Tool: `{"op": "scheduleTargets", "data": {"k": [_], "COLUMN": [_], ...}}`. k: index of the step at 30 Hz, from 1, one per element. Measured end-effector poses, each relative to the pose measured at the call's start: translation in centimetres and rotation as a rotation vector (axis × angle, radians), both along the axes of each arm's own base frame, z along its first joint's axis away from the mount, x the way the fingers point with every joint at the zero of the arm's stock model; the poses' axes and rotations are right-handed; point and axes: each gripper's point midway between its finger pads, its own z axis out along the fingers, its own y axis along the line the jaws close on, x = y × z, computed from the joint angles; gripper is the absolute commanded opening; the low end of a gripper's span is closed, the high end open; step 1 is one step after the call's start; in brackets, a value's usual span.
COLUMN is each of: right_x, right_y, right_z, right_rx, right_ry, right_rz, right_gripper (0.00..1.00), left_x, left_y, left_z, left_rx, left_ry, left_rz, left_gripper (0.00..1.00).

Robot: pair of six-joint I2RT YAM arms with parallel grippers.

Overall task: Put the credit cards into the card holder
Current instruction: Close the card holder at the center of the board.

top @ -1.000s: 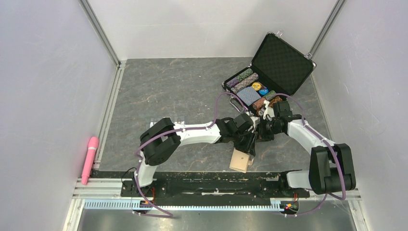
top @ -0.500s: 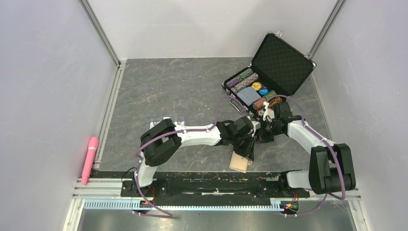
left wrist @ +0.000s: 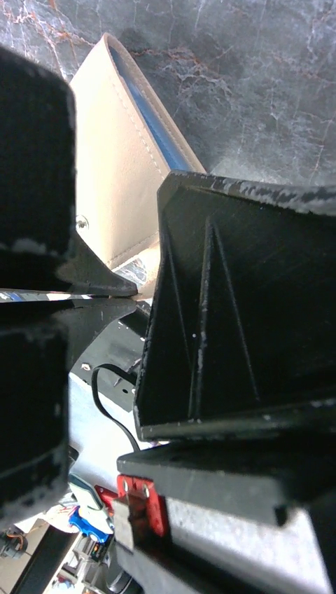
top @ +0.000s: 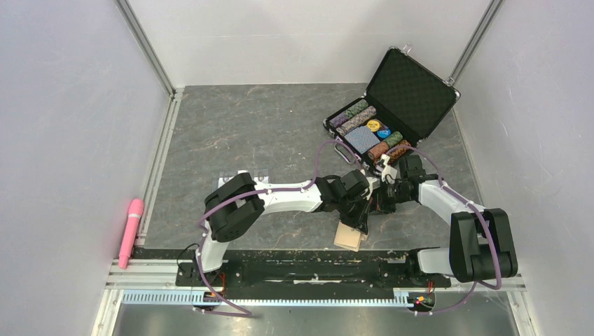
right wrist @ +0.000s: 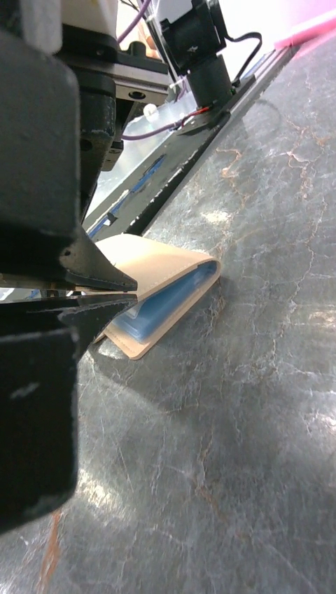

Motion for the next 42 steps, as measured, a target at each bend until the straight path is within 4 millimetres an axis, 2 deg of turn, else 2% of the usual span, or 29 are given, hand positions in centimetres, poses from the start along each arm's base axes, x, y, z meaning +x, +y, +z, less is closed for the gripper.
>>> {"op": "scheduleTargets", "data": {"k": [13,21,26,34,42], "right_x": [0.0,0.7,0.1,-2.3,-3.0], "right_y": [0.3,1.4,2.3,3.6,2.4], "right_z": [1.1,2.4,2.5,0.6,-2.2], "right_rx": [0.037,0.115,0.179,0.179,0.051], "right_ry": [-0.044,-0.095,-0.092,-0.026,0.033], "right_rz": [0.002,0.015,0.021,0.076,0.060], "right_gripper": [0.03,0.02,0.02,0.00,0.00], "left_x": [0.0,-0.4,-0.5,-0.1,1.3], "left_y": [0.4,3.8,4.9,5.1,5.3], "left_z": [0.7,-1.0,-0.5,-0.2,0.0], "left_rx": [-0.002,0.087,0.099,0.094,0.081], "left_ry": [-0.035,-0.040,-0.045,-0.052,-0.046], "left_rz": [-0.031,-0.025,-0.017,-0.015,0.016], "left_gripper": [0.02,0.02,0.02,0.02,0.02]}}
